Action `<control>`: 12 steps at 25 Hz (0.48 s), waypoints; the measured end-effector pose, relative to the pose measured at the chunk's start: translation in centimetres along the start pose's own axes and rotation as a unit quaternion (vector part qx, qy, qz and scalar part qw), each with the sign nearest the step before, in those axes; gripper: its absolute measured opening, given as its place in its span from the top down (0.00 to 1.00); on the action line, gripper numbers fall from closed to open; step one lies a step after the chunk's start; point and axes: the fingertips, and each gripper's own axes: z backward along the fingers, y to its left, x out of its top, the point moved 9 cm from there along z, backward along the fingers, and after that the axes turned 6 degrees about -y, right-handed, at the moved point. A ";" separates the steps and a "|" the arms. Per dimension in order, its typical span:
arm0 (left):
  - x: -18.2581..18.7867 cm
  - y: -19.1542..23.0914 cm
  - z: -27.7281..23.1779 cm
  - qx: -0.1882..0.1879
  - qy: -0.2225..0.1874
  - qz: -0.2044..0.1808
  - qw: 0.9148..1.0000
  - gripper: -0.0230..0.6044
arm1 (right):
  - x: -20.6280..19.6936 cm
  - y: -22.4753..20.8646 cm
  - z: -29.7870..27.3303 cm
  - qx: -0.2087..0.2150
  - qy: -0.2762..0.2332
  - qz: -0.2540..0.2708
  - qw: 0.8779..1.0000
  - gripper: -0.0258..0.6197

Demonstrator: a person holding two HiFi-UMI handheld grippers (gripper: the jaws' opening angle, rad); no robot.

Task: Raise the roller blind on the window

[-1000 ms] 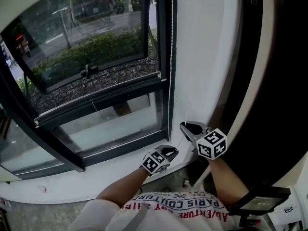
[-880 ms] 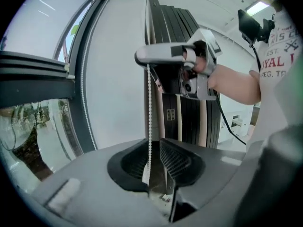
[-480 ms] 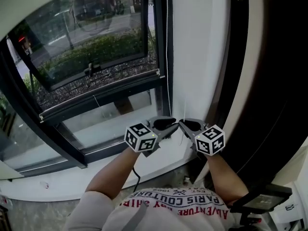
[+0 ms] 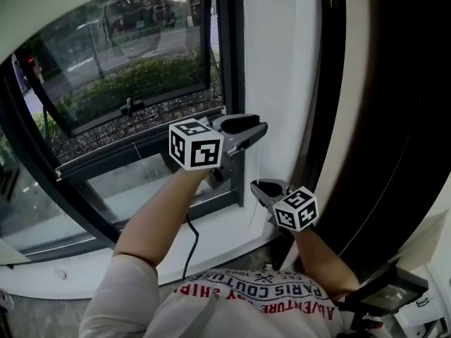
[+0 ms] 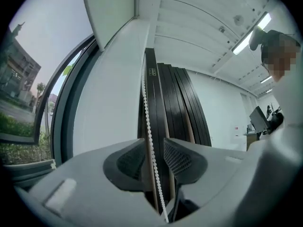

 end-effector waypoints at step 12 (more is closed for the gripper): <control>1.8 1.3 -1.0 0.044 0.020 0.011 0.999 0.94 | -0.1 0.4 -1.1 0.008 0.009 0.001 1.000 0.94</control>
